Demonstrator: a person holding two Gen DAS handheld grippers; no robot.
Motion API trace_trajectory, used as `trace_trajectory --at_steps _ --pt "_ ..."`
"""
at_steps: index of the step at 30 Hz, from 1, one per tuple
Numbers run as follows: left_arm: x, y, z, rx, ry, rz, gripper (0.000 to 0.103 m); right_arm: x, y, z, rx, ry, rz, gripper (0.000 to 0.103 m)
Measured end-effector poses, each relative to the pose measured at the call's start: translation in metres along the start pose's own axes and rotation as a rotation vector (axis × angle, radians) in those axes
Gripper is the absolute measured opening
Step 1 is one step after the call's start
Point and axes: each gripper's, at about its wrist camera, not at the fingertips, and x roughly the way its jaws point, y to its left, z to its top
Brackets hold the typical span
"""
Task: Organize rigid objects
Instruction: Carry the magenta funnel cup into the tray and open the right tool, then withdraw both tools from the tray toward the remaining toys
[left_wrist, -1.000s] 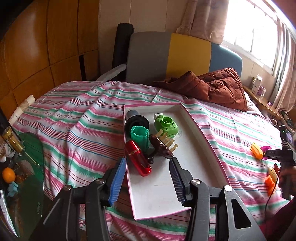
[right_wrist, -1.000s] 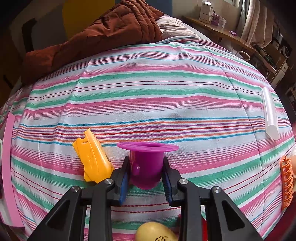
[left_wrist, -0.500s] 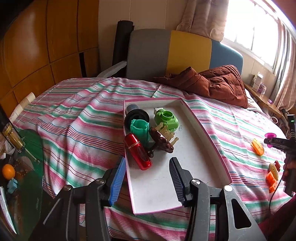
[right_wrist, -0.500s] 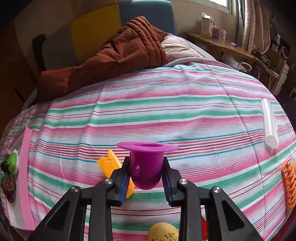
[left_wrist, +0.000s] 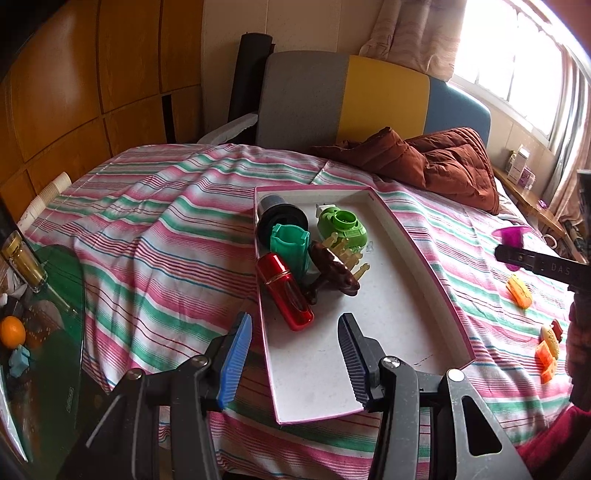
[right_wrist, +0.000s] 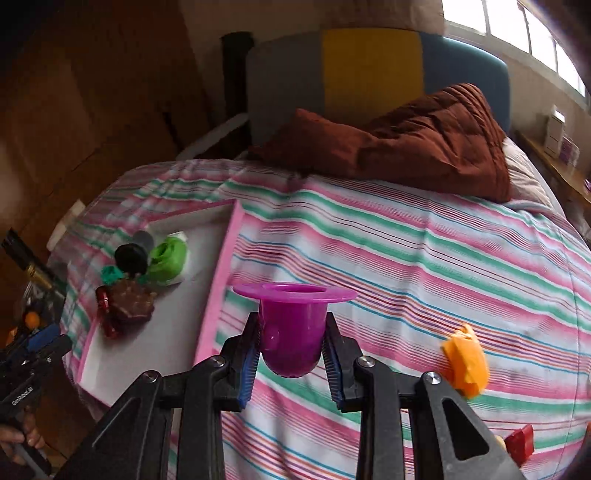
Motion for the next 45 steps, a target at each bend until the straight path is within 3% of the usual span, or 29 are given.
trace_trajectory --at_steps 6,10,20,23,29,36,45 --pt "0.002 0.013 -0.002 -0.028 0.005 0.003 0.050 0.031 0.068 0.012 -0.125 0.062 0.067 0.031" --pt "0.004 0.021 -0.003 -0.046 0.007 0.009 0.050 0.058 0.095 0.019 -0.184 0.111 0.066 0.031" --pt "0.005 0.029 -0.002 -0.058 0.008 0.024 0.050 0.125 0.108 0.032 -0.198 0.200 -0.068 0.033" --pt "0.005 0.030 -0.001 -0.058 0.010 0.026 0.050 0.122 0.106 0.033 -0.178 0.193 -0.040 0.045" --pt "0.002 0.029 -0.001 -0.057 0.004 0.023 0.050 0.098 0.098 0.025 -0.127 0.146 -0.021 0.045" --pt "-0.002 0.023 0.001 -0.042 -0.007 0.013 0.050 0.039 0.080 0.005 -0.059 0.034 -0.008 0.045" --pt "-0.010 0.003 0.003 0.013 -0.022 -0.009 0.050 -0.021 0.020 -0.036 0.083 -0.020 -0.041 0.045"
